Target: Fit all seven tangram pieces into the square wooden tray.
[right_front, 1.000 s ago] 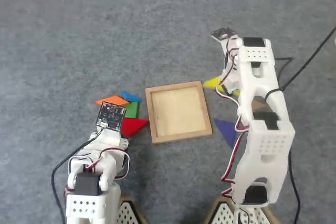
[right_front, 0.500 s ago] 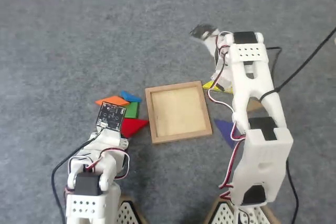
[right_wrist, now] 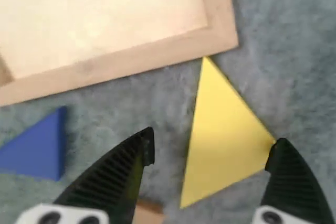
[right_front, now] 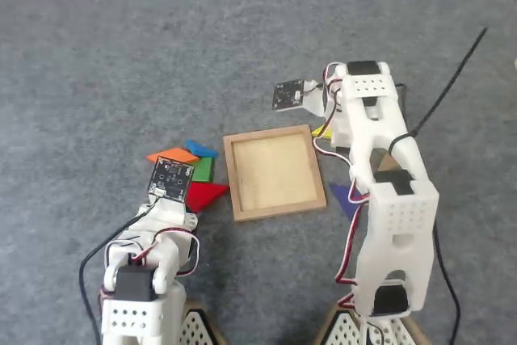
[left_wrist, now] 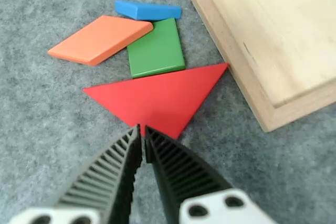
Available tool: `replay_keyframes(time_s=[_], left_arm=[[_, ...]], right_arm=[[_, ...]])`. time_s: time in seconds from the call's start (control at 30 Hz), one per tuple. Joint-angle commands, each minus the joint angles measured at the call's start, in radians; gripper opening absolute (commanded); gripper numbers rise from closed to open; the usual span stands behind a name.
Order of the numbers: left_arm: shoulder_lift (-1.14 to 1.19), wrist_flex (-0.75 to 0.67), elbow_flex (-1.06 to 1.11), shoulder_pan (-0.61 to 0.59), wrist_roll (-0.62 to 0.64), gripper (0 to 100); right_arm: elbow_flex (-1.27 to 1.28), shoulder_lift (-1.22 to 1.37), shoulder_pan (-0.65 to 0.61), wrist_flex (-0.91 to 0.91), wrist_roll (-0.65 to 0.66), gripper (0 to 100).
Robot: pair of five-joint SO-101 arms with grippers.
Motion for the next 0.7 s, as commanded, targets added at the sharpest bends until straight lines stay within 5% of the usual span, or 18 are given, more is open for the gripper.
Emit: replay_keyframes(time_s=[0.0,0.47,0.67], left_arm=[[-0.021,0.005,-0.008,-0.006,0.009,2],[-0.021,0.005,-0.008,-0.006,0.009,2],[-0.021,0.005,-0.008,-0.006,0.009,2]], right_arm=[[-0.017,0.004,0.016,-0.074,0.028,33.6],[-0.02,0.105,0.061,-0.168,0.071,32.5],[-0.02,0.119,0.074,-0.12,0.068,20.4]])
